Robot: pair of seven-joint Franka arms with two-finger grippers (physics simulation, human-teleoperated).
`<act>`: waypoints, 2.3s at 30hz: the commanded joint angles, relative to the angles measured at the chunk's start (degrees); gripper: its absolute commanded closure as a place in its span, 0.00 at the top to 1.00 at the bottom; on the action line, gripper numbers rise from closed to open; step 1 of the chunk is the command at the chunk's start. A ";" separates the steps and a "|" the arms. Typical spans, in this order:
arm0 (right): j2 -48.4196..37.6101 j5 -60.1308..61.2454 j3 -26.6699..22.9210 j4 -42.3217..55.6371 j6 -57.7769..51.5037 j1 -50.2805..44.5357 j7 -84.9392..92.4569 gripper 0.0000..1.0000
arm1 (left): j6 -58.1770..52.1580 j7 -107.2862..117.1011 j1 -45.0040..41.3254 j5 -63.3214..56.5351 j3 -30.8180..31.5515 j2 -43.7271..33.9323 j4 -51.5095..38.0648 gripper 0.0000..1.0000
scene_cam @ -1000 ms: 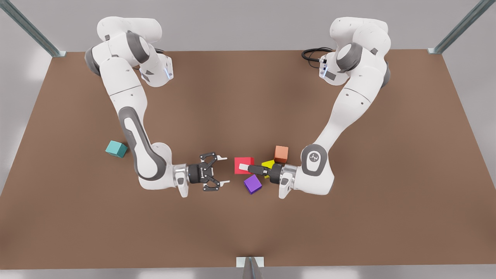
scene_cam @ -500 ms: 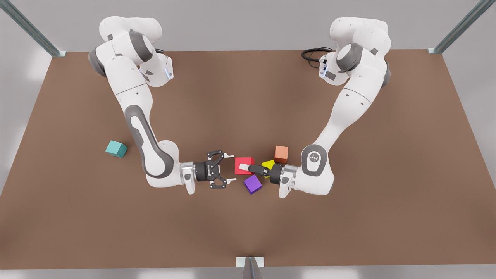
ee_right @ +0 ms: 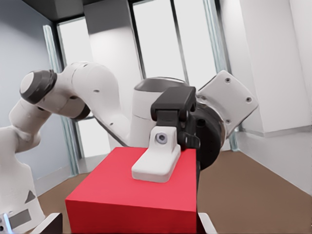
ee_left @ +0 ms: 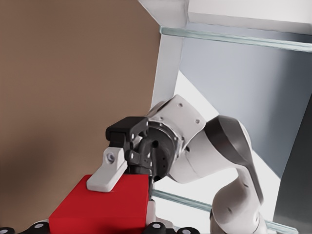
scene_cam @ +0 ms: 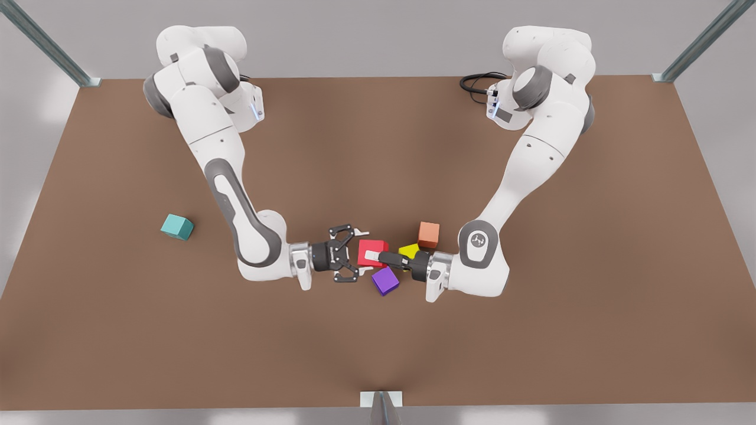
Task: Pick up red wooden cube and pass to hand red wooden cube and place in blue wooden cube
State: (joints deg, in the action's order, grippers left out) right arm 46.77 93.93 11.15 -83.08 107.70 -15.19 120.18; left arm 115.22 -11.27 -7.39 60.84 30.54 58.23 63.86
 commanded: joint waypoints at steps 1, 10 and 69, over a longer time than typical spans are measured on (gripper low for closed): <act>-0.01 0.11 0.01 0.03 1.20 -0.19 -0.12 1.00 | 0.01 -1.91 0.00 0.24 0.04 -0.05 -0.05 0.68; -0.01 0.37 0.10 0.73 4.19 -1.24 -2.23 0.83 | 0.01 -2.00 0.00 0.16 0.04 -0.05 0.04 0.68; -33.93 -103.86 -21.08 -47.43 24.93 18.97 -46.61 0.65 | -38.58 17.95 6.94 -65.06 -22.55 -37.05 8.12 1.00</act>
State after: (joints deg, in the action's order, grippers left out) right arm 12.87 -9.89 -9.92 -130.41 131.75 3.85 80.31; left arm 76.82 4.23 -0.47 -4.16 7.98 21.26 72.00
